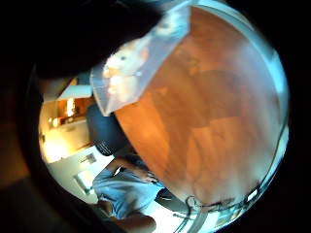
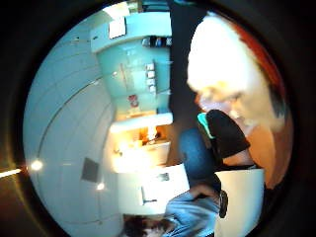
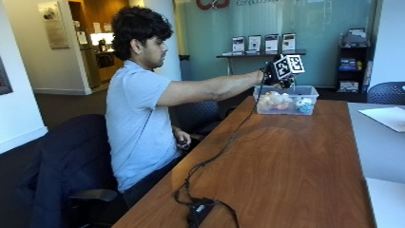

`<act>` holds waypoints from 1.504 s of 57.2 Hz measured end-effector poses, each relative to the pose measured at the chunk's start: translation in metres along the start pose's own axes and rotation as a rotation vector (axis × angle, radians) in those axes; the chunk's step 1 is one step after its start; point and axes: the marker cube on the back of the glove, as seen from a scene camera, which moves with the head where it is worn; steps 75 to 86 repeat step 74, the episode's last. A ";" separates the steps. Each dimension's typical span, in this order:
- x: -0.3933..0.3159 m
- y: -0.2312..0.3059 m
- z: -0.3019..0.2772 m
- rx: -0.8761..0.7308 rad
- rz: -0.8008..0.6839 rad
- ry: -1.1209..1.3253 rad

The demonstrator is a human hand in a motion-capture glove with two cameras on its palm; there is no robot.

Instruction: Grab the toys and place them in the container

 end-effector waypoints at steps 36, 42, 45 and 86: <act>0.137 0.100 -0.096 0.178 0.209 0.585; 0.146 0.119 -0.109 0.173 0.235 0.618; 0.150 0.123 -0.113 0.172 0.245 0.643; 0.202 0.179 -0.132 0.125 0.306 0.741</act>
